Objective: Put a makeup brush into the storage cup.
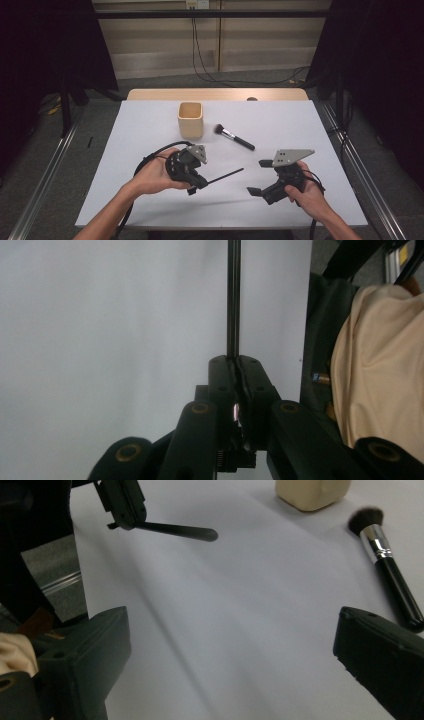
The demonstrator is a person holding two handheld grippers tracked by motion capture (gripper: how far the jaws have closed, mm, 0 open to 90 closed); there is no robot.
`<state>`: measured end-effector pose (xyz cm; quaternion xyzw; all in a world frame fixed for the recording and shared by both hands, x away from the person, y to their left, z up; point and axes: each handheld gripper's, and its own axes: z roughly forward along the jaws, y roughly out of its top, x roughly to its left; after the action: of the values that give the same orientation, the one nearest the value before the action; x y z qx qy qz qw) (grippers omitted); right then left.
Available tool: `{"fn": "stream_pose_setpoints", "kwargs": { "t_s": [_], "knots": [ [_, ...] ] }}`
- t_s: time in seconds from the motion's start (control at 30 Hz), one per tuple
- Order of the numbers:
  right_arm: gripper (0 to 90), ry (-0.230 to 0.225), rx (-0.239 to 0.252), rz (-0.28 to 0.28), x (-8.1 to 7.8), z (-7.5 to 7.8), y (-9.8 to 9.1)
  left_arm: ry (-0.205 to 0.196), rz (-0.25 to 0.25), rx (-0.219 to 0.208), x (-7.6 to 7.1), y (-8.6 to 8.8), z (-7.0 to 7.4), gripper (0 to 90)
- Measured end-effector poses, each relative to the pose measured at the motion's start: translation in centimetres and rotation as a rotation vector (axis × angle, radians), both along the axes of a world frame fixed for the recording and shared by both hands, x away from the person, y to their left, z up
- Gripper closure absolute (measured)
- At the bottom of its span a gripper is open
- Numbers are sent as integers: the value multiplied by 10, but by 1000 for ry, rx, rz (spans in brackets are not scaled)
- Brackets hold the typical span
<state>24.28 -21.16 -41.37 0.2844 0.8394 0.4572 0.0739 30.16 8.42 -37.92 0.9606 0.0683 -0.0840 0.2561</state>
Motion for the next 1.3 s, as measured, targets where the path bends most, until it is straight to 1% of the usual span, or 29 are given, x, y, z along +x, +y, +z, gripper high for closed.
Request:
{"fn": "stream_pose_setpoints", "kwargs": {
  "t_s": [0.1,0.13,0.17,0.2,0.23,0.27,0.3,0.37,0.4,0.43,0.47,0.5,0.53,0.57,0.6,0.67,0.73,0.8,0.83,0.87,0.93,0.97,1.0,1.07,1.1,1.13,1.17,1.2,1.3],
  "knots": [
    [17,2,-39,39,3,1,4,-9,-12,28,1,-1,4,856],
    [18,5,-53,72,4,1,5,-12,-15,32,2,-1,5,856],
    [20,5,-65,89,5,2,6,-9,-14,35,2,-1,6,856],
    [20,4,-84,101,6,3,7,-18,-22,46,3,-1,6,856],
    [20,9,-104,105,7,3,9,-16,-16,56,4,-2,6,856],
    [19,14,-137,116,9,6,10,-14,-30,70,6,-4,6,856],
    [19,14,-137,116,9,6,10,-14,-30,70,6,-4,6,856],
    [20,28,-158,144,13,7,12,-6,-25,79,6,-7,4,856],
    [20,31,-169,158,14,7,13,-10,-42,96,8,-8,4,856],
    [22,39,-186,175,16,7,15,-7,-42,99,8,-9,3,856],
    [26,47,-206,193,18,6,19,-6,-50,115,9,-10,3,856],
    [26,47,-206,193,18,6,19,-6,-50,115,9,-10,3,856],
    [39,62,-237,214,19,5,23,-6,-51,123,10,-11,2,856],
    [39,62,-237,214,19,5,23,-14,-52,129,10,-12,2,856],
    [58,70,-267,233,20,4,26,-20,-61,136,11,-13,3,856],
    [59,69,-277,237,20,4,28,-24,-66,144,11,-14,3,856],
    [59,76,-304,253,22,4,31,-17,-65,148,10,-16,4,856],
    [59,86,-339,263,25,5,34,-25,-82,171,11,-16,4,856],
    [59,86,-339,263,25,5,34,-25,-82,171,11,-16,4,856],
    [59,92,-346,265,26,5,34,-14,-88,179,11,-17,3,856],
    [58,113,-374,275,29,6,37,-15,-89,191,12,-17,3,856],
    [59,126,-381,279,30,5,38,-3,-81,189,12,-16,2,856],
    [67,152,-405,284,32,4,41,-8,-100,202,13,-16,3,856],
    [68,164,-423,298,34,3,44,-15,-99,208,14,-17,2,856],
    [68,185,-436,304,35,3,46,-16,-103,221,14,-18,1,856],
    [68,185,-436,304,35,3,46,-16,-103,221,14,-18,1,856],
    [67,186,-462,306,36,3,50,-27,-103,228,14,-19,1,856],
    [66,182,-472,308,36,3,52,-43,-122,237,13,-21,1,856],
    [75,185,-493,332,36,5,57,-41,-124,240,11,-23,0,856]
  ]
}}
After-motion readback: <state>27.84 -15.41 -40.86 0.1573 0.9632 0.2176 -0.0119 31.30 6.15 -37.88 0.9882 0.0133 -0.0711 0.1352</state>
